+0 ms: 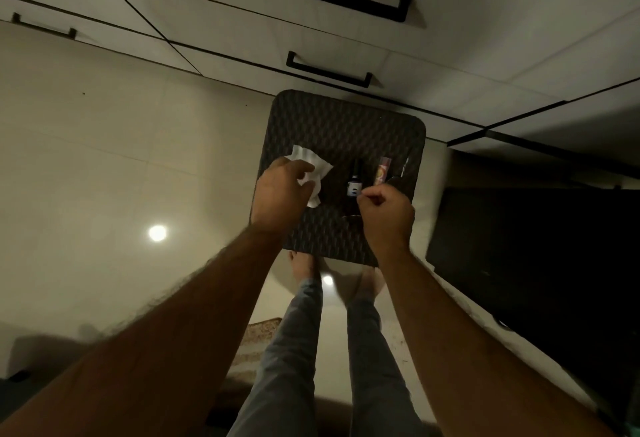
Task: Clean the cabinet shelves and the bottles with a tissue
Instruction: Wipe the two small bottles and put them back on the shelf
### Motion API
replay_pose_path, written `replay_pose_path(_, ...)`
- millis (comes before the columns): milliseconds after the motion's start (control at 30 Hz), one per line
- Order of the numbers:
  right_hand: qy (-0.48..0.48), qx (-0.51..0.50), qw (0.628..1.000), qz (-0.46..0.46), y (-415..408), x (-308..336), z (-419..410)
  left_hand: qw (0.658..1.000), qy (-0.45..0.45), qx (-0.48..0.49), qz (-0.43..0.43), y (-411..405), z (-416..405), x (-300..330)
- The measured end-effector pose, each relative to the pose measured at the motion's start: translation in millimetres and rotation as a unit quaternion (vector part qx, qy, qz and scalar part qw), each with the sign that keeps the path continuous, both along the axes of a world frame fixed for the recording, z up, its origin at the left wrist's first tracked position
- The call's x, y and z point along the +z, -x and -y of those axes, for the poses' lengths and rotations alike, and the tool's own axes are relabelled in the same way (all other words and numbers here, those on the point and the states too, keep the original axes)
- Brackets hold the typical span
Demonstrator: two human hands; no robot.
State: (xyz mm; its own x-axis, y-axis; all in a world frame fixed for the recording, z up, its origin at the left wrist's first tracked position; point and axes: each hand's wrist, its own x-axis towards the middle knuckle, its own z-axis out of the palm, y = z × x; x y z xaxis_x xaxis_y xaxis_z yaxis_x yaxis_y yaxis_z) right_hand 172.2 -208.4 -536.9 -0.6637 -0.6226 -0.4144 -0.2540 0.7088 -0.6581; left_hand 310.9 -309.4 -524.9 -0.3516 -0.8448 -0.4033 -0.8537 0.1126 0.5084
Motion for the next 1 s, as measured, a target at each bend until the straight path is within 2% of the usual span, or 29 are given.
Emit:
replay_pose_path(133,-0.027,-0.018,0.998,-0.047,27.3,-3.6,4.2,0.997,-0.036,0.015,-0.067,28.5,-9.1,7.6)
replay_pose_path(300,-0.078,-0.019,0.996,-0.039,47.8,-15.0,13.3,0.995,-0.093,0.025,-0.024,63.3,-20.8,-5.9)
replay_pose_path(500,-0.094,0.018,0.994,-0.059,44.9,-23.1,23.2,0.996,-0.071,0.056,0.020,79.7,-28.6,-23.7)
replay_pose_path(767,-0.126,0.038,0.988,-0.077,35.5,-30.3,27.9,0.991,-0.089,0.096,-0.005,79.0,-31.0,-28.7)
replay_pose_path(1000,-0.123,0.034,0.991,-0.048,36.2,-25.5,28.8,0.987,-0.110,0.113,-0.037,71.9,-34.1,-25.7)
